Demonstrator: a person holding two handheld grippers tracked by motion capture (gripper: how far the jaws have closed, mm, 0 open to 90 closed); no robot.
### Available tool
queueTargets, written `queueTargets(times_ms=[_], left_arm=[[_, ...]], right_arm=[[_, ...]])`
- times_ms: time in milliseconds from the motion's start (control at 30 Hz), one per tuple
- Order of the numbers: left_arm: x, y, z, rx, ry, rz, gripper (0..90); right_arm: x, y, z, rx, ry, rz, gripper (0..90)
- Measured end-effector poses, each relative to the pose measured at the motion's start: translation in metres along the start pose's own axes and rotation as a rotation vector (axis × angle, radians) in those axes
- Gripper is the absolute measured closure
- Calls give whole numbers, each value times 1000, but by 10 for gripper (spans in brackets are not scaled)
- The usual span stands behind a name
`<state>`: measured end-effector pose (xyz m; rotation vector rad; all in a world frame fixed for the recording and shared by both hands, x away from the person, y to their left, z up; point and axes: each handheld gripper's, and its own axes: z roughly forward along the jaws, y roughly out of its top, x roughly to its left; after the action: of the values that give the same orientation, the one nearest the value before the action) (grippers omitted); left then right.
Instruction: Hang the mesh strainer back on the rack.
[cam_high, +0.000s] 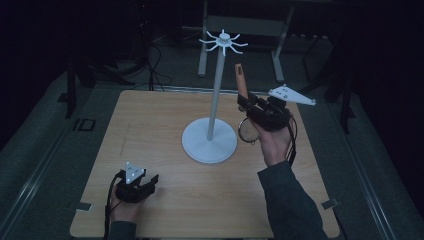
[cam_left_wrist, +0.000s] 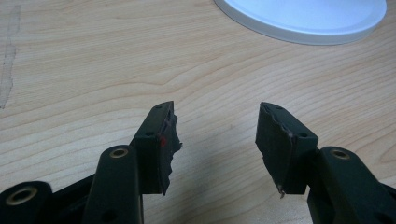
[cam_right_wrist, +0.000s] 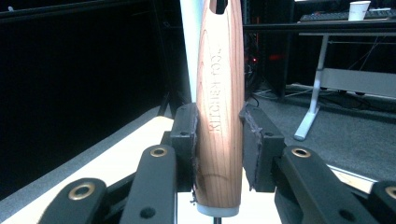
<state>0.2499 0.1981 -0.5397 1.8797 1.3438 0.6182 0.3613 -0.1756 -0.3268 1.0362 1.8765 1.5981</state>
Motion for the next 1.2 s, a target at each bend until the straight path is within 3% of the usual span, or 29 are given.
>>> queueTargets(times_ms=[1200], left_arm=[[0,0,-1,-2,0,-1,476]], right_arm=[[-1,12,-13,-107,5,28,684]])
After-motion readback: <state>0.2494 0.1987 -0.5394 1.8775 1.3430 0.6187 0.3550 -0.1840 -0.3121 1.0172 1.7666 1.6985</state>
